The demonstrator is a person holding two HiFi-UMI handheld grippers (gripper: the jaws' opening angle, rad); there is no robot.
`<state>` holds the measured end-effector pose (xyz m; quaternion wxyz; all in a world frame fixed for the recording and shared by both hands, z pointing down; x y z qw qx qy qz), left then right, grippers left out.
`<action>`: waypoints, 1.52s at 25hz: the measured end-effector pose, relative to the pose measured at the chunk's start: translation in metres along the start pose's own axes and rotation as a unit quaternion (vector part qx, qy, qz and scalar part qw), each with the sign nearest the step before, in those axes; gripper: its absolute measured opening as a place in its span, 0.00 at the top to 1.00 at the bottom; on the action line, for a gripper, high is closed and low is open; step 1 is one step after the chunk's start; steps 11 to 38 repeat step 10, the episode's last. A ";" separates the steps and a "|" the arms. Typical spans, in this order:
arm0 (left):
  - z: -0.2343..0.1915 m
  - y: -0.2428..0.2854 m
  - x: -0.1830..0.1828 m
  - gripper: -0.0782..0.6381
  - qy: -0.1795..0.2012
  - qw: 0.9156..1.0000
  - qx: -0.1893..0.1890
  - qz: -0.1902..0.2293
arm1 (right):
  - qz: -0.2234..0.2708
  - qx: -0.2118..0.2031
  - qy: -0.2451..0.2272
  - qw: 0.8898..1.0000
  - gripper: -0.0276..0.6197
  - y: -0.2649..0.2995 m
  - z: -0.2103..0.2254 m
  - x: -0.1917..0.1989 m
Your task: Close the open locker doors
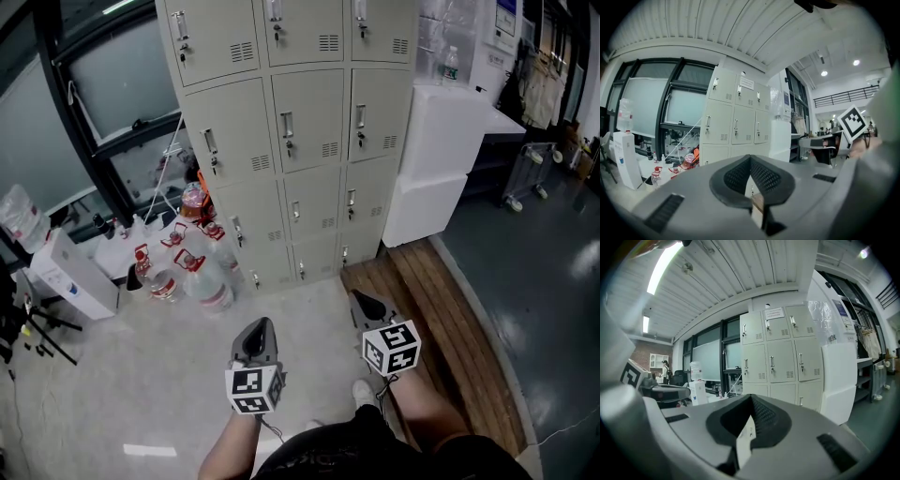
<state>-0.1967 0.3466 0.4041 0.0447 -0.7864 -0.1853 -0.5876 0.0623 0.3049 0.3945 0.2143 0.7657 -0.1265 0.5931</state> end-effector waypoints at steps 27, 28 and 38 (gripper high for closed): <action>-0.006 -0.005 0.001 0.89 0.000 1.000 -0.002 0.000 | 0.002 -0.002 0.000 1.000 0.96 0.002 -0.008 -0.001; -0.006 -0.005 0.001 0.89 0.000 1.000 -0.002 0.000 | 0.002 -0.002 0.000 1.000 0.96 0.002 -0.008 -0.001; -0.006 -0.005 0.001 0.89 0.000 1.000 -0.002 0.000 | 0.002 -0.002 0.000 1.000 0.96 0.002 -0.008 -0.001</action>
Point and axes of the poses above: the fingertips, and each gripper's own axes: y forward along the fingers, z to its right, x out of its underside, the point moved 9 cm from there along -y, backward along the fingers, and after that the axes turned 15 degrees about -y, right-handed, at the moved point
